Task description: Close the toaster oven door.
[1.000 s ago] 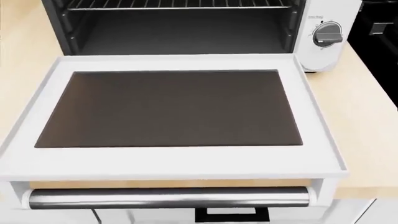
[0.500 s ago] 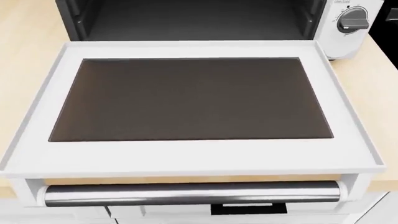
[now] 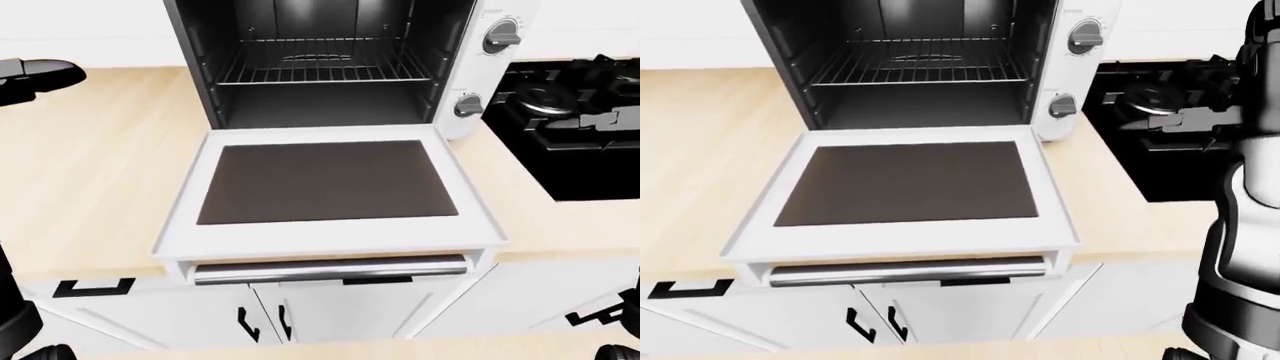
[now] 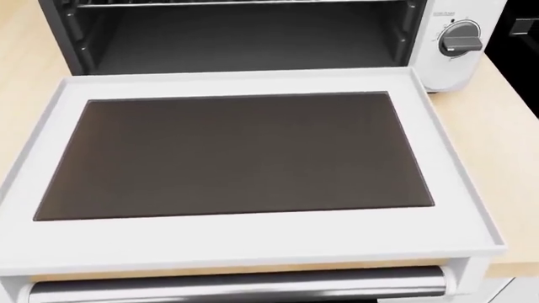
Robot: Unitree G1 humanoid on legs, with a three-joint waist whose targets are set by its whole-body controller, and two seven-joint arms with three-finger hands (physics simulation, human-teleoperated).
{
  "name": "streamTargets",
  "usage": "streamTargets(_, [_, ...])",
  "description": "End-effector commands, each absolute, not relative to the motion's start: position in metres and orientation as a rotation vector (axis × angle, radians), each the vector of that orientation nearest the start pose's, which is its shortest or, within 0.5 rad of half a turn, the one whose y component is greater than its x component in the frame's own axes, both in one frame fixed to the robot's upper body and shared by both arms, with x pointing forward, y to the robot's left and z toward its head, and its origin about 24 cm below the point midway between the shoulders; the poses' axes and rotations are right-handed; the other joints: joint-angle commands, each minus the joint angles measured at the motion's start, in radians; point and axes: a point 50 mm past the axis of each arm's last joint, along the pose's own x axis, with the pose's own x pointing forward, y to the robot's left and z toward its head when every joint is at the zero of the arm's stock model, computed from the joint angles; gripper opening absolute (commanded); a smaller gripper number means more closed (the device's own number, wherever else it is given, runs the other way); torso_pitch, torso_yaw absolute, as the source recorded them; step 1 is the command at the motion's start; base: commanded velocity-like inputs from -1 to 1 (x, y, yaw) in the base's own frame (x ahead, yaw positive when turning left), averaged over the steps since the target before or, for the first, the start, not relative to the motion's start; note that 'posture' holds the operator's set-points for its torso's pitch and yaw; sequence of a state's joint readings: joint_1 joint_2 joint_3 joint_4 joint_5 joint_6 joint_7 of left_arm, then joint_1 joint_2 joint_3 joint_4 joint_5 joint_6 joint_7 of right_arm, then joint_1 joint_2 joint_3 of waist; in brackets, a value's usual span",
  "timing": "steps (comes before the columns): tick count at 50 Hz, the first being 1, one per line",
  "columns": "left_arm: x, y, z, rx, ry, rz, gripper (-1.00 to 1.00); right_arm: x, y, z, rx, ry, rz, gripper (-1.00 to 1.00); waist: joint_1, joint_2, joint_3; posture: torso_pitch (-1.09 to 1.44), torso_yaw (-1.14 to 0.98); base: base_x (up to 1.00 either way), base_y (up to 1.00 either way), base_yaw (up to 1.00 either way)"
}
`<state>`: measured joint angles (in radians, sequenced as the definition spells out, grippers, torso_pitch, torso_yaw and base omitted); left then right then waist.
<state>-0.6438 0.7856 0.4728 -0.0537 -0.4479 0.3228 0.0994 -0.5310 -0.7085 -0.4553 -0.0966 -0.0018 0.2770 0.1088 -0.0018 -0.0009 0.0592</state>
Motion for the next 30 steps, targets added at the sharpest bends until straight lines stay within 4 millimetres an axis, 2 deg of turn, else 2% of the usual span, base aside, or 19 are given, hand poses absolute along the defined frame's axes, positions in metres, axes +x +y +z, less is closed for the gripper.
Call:
streamTargets(1, [0.258,0.323,0.339,0.130,-0.725,0.404,1.00,0.263,-0.315,0.305,-0.571,-0.577,-0.411,1.00,0.000,-0.001,-0.024,0.00,0.00,0.00,0.00,0.00])
streamTargets(30, [0.257,0.324,0.341,0.125,-0.728,0.408,1.00,0.256,-0.299,0.283,-0.650,-0.558,-0.301,1.00,-0.003,0.002,-0.021,0.00,0.00,0.00,0.00,0.00])
